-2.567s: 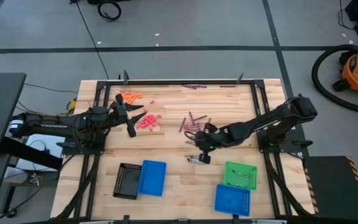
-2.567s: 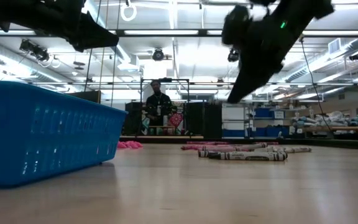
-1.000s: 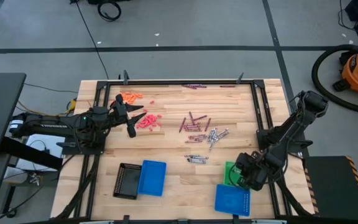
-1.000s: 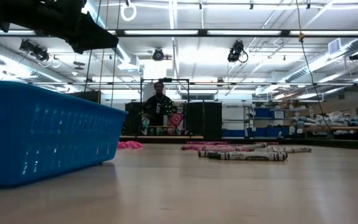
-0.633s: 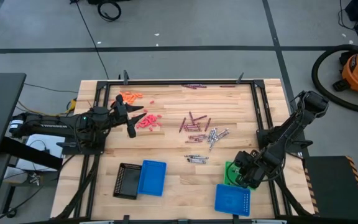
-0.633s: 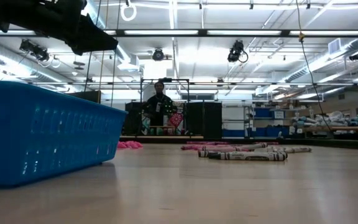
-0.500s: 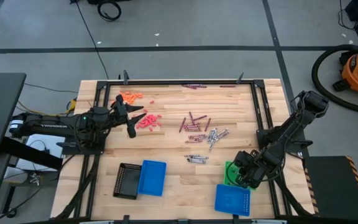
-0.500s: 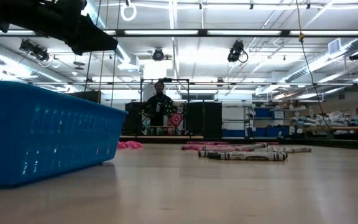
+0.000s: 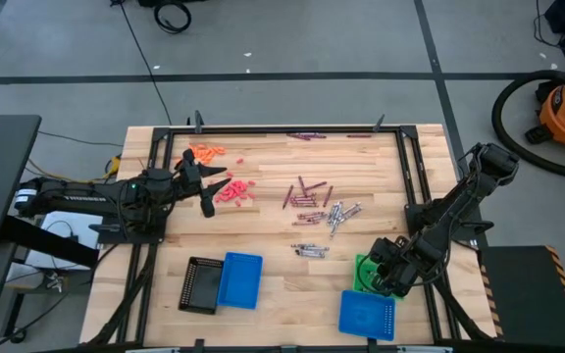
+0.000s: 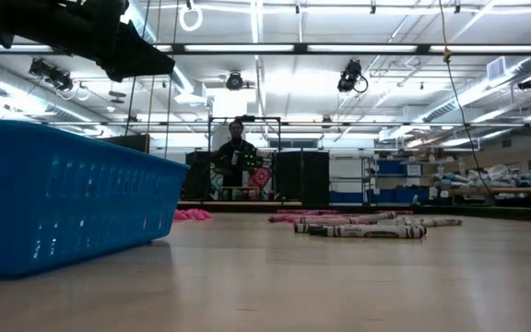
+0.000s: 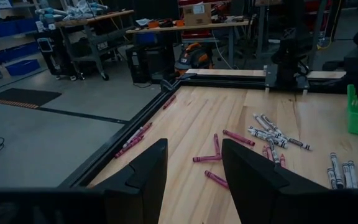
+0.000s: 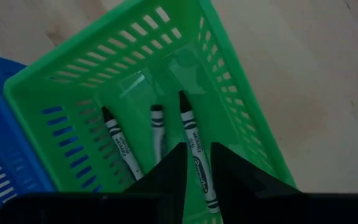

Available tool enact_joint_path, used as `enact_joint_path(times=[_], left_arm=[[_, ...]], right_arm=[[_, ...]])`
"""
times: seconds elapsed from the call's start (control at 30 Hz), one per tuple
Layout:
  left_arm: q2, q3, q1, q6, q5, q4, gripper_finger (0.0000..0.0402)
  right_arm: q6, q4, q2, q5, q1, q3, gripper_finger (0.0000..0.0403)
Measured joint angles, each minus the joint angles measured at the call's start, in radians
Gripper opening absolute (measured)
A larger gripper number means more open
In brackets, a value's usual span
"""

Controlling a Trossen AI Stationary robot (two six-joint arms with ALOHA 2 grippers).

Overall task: Sort crayons
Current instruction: Put the red crayon into the right blue bin

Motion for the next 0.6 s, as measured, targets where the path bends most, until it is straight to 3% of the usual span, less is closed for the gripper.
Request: enact_joint_path(times=[0.43, 0.6], left_arm=[[0.000, 0.000, 0.000, 0.000, 0.000, 0.003, 0.0164], [0.000, 0.000, 0.000, 0.000, 0.000, 0.023, 0.0164]], right_arm=[[-0.050, 0.010, 0.001, -0.044, -0.043, 0.057, 0.0080], [-0.157, -0.020, 0.000, 0.027, -0.093, 0.125, 0.0080]])
